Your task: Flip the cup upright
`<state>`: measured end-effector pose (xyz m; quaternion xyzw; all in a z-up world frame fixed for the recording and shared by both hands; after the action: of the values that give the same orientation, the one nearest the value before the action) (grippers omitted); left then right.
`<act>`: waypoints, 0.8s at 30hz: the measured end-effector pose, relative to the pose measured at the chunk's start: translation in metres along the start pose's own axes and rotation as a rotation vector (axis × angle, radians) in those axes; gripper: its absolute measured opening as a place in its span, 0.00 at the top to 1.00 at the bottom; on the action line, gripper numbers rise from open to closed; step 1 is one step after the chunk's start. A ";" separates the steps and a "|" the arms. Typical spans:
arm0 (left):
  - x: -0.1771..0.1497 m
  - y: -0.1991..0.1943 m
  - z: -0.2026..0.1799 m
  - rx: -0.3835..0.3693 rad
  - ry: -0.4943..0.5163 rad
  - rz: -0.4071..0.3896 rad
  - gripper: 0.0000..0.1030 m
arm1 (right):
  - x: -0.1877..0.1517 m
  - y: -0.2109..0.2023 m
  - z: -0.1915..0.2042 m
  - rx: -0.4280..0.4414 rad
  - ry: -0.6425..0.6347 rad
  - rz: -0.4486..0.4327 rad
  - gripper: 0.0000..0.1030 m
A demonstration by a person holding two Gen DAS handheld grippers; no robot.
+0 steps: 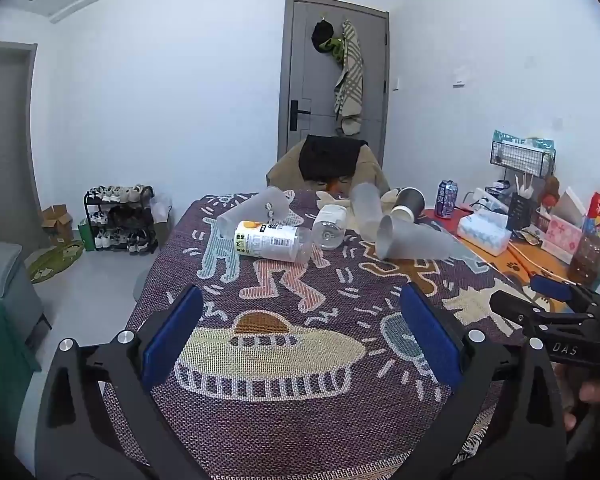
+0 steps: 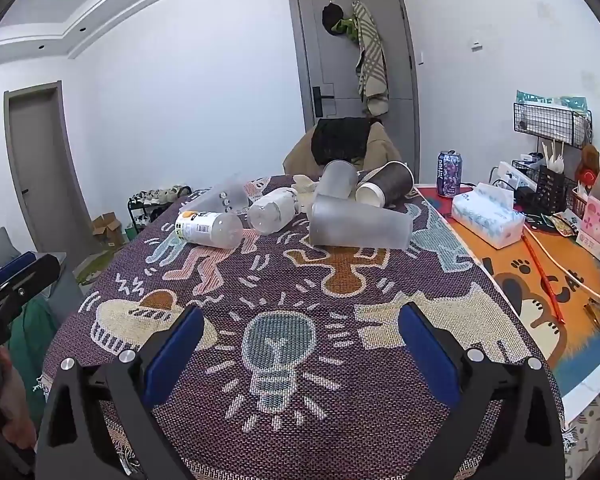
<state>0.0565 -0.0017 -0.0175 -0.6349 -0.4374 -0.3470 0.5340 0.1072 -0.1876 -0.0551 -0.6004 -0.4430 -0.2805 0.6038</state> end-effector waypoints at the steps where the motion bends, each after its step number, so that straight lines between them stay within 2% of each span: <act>1: 0.000 -0.001 -0.001 -0.001 0.000 0.000 0.05 | 0.000 -0.001 0.000 0.000 0.002 0.000 0.07; 24: 0.006 -0.005 0.002 -0.012 -0.018 -0.005 0.05 | 0.003 -0.005 -0.006 -0.003 0.023 -0.004 0.07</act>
<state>0.0536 0.0013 -0.0107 -0.6403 -0.4414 -0.3452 0.5254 0.1059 -0.1937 -0.0493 -0.5973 -0.4370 -0.2892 0.6072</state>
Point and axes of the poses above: each gripper's, at about its wrist camera, not at the fingertips, and y roughly the way its jaws point, z to its left, x to its top, the point moved 7 cm from there along y, roughly the way its jaws point, and after that the axes turned 9 degrees about -y, right-handed, at the moved point
